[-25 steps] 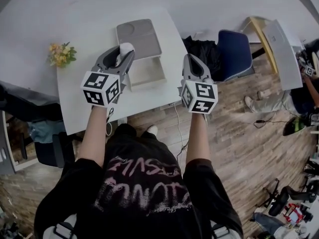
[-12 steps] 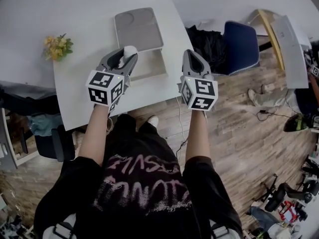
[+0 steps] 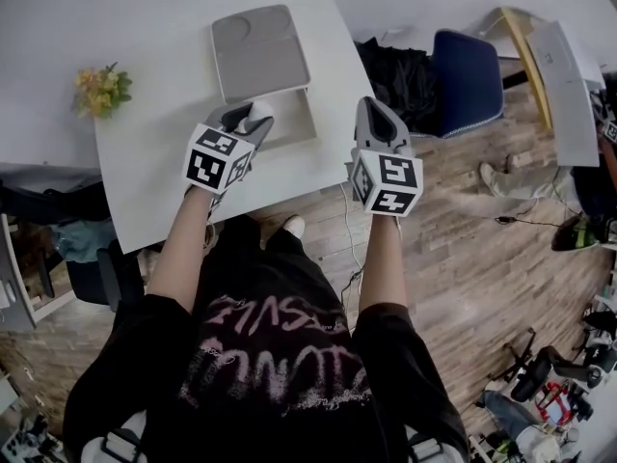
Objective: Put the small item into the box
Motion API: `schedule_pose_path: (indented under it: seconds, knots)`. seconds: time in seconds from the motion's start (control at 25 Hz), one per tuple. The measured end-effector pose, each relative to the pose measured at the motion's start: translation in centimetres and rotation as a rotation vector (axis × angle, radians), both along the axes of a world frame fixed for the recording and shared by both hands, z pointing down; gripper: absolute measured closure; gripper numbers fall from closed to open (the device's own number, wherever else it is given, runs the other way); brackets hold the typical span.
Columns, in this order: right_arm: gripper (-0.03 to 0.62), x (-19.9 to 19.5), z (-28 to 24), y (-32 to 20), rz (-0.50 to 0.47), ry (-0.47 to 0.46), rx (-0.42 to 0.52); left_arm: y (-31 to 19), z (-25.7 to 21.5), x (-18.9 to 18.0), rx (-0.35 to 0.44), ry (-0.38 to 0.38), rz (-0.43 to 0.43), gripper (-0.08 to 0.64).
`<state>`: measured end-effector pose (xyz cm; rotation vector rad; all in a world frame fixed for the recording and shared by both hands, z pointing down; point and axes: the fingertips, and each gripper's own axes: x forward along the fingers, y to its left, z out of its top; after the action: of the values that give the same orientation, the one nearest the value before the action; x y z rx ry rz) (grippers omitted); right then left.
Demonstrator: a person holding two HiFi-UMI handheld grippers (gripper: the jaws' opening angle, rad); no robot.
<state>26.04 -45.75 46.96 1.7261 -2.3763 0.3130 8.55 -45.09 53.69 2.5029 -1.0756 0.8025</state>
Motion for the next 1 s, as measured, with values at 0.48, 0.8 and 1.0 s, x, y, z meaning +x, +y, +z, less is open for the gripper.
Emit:
schedule_pose_path:
  seconds: [0.48, 0.8, 1.0]
  knots:
    - [0.583, 1.7, 1.6, 0.2, 0.016, 0.004, -0.036, 0.7, 5.5, 1.3, -0.119, -0.226, 0.164, 0.391]
    - [0.583, 1.9, 2.3, -0.1, 0.01, -0.002, -0.051, 1.2, 7.8, 1.4, -0.142, -0.395, 0.287, 0.391]
    - [0.583, 2.1, 2.6, -0.3, 0.01, -0.002, -0.062, 1.5, 8.8, 1.5, -0.2, -0.424, 0.338, 0.391]
